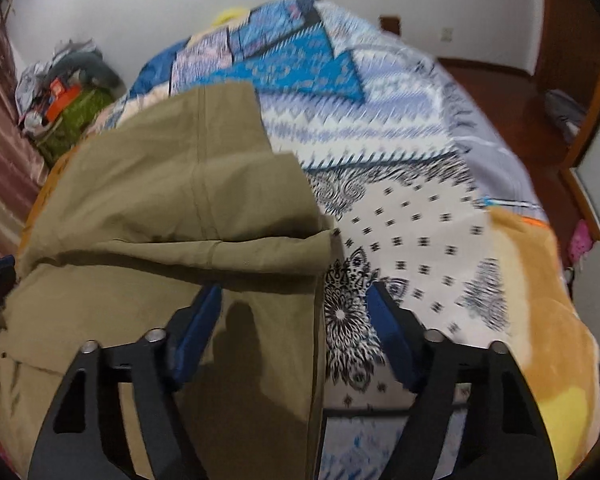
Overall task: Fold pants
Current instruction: 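Lower the left gripper onto the waistband while the right gripper grasps the pant hem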
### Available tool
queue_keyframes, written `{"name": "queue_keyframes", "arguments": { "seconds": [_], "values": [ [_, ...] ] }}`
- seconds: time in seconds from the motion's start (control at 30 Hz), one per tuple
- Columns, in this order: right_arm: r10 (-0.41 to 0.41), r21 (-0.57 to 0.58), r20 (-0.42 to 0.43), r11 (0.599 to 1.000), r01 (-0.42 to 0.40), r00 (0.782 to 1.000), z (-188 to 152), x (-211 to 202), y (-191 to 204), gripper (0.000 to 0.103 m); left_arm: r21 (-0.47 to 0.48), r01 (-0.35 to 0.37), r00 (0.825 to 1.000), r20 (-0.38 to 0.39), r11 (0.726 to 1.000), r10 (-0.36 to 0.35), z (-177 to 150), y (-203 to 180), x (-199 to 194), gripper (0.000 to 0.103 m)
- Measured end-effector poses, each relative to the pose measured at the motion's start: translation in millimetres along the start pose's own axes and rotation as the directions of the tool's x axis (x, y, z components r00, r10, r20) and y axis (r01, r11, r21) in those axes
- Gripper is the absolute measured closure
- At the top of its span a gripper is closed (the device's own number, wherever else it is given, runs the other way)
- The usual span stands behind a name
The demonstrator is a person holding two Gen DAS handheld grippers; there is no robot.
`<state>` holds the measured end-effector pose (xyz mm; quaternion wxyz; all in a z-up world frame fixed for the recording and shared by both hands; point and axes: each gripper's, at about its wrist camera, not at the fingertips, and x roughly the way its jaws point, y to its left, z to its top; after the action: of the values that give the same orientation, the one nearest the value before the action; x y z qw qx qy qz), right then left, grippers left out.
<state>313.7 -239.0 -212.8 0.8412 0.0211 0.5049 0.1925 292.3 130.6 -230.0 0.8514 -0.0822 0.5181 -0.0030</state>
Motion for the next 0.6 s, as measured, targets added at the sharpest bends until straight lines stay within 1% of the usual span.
{"name": "queue_keyframes", "arguments": {
  "seconds": [0.07, 0.13, 0.17, 0.2, 0.23, 0.3, 0.33, 0.4, 0.43, 0.47, 0.5, 0.53, 0.6],
  "values": [
    [0.044, -0.016, -0.033, 0.999, -0.045, 0.998, 1, 13, -1, 0.045, 0.007, 0.017, 1.000, -0.021, 1.000, -0.017, -3, -3, 8, 0.028],
    [0.057, -0.024, -0.018, 0.998, -0.057, 0.998, 2, 17, -2, 0.045, 0.015, 0.032, 0.999, -0.022, 0.999, -0.032, -4, -4, 11, 0.028],
    [0.068, -0.021, -0.020, 0.997, -0.068, 0.997, 3, 18, -2, 0.050, 0.010, 0.047, 0.999, -0.023, 0.999, -0.046, -5, -3, 12, 0.028],
    [0.097, -0.013, -0.030, 0.995, -0.097, 0.995, 2, 19, -2, 0.058, -0.005, 0.062, 0.998, -0.028, 0.998, -0.062, -5, -1, 15, 0.028],
    [0.112, -0.010, -0.033, 0.994, -0.113, 0.993, 3, 20, -2, 0.060, -0.021, 0.073, 0.997, -0.027, 0.997, -0.074, -4, 1, 16, 0.028],
    [0.104, -0.027, -0.029, 0.994, -0.104, 0.994, 0, 21, 1, 0.062, -0.032, 0.077, 0.997, -0.021, 0.997, -0.078, -3, 3, 18, 0.028],
    [0.098, -0.033, -0.028, 0.995, -0.099, 0.995, 2, 23, 1, 0.064, -0.032, 0.068, 0.998, -0.014, 0.997, -0.069, -4, 3, 18, 0.028],
    [0.073, -0.029, -0.041, 0.997, -0.074, 0.997, 0, 24, 1, 0.078, -0.002, 0.025, 1.000, 0.006, 1.000, -0.025, -6, 0, 15, 0.028],
    [0.059, -0.027, -0.048, 0.998, -0.061, 0.997, 3, 28, -2, 0.080, 0.027, -0.014, 1.000, 0.023, 1.000, 0.014, -8, -4, 13, 0.028],
    [0.042, -0.022, -0.055, 0.999, -0.043, 0.998, 1, 29, -2, 0.088, 0.043, -0.037, 0.999, 0.033, 0.998, 0.036, -8, -5, 11, 0.028],
    [0.023, -0.025, -0.063, 0.999, -0.024, 0.998, 2, 31, -2, 0.092, 0.067, -0.069, 0.997, 0.049, 0.995, 0.066, -10, -7, 9, 0.028],
    [0.010, -0.029, -0.068, 0.999, -0.012, 0.998, 2, 32, -2, 0.092, 0.078, -0.085, 0.995, 0.058, 0.993, 0.080, -10, -8, 8, 0.028],
    [-0.007, -0.043, -0.070, 0.999, 0.004, 0.998, 0, 33, 1, 0.094, 0.079, -0.087, 0.994, 0.065, 0.993, 0.082, -11, -5, 8, 0.028]
  ]
}}
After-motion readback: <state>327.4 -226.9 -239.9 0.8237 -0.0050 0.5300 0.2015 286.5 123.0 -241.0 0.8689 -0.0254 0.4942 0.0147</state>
